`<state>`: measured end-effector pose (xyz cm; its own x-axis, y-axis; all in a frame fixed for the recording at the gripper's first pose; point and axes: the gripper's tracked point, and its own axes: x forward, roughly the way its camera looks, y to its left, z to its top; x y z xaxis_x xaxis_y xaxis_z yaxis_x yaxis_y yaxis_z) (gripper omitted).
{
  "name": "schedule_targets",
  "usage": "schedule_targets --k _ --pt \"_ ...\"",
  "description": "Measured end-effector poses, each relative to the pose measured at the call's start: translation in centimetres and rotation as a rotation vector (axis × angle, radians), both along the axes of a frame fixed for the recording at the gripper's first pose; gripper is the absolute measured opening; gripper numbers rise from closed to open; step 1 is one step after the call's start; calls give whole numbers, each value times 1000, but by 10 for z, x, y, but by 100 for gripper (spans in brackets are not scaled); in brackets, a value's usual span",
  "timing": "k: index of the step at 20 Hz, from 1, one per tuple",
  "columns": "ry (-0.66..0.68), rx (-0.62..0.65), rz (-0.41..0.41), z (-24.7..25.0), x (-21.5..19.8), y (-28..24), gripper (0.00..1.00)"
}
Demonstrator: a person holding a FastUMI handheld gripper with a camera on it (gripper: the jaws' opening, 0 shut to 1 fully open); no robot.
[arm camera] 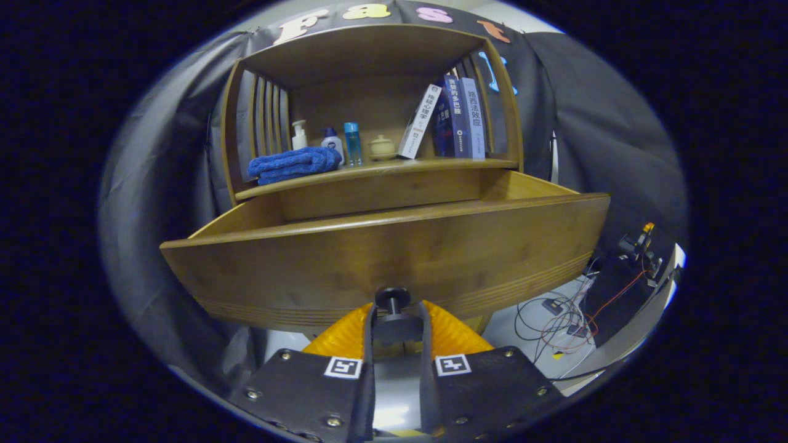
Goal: Pull open the drawer, take out the items inside it, and place them on the countertop above the cabinet.
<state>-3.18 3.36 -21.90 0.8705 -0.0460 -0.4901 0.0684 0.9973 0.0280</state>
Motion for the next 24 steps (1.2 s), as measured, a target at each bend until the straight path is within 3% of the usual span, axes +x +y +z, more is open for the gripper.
schedule_targets --k 8,13,24 --pt "19 56 44 -7 -3 3 45" --pt "-26 73 42 8 -6 2 89" --pt "-301 95 5 93 -1 -8 91"
